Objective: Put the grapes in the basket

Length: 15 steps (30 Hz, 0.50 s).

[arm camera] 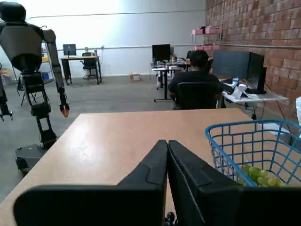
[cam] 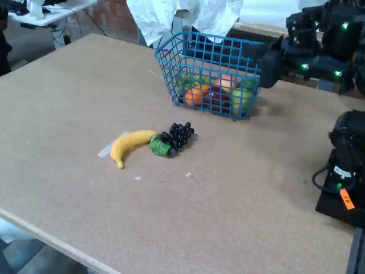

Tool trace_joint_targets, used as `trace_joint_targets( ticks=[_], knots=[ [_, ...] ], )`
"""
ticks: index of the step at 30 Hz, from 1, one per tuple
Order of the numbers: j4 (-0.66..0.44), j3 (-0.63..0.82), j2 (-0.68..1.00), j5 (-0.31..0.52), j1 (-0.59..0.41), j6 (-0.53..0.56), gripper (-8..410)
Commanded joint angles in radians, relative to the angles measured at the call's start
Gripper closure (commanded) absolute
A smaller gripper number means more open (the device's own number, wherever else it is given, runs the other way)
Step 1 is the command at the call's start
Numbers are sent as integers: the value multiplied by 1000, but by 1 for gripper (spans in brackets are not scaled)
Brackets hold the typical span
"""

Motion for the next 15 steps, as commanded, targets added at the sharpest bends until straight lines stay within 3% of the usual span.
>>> trace_joint_targets(
  ticks=[1,9,15],
  knots=[
    [5,1,26,1,0,-5,402],
    [0,78,197,2,0,-32,402],
    [-102,244,381,9,0,-90,402]
  ],
)
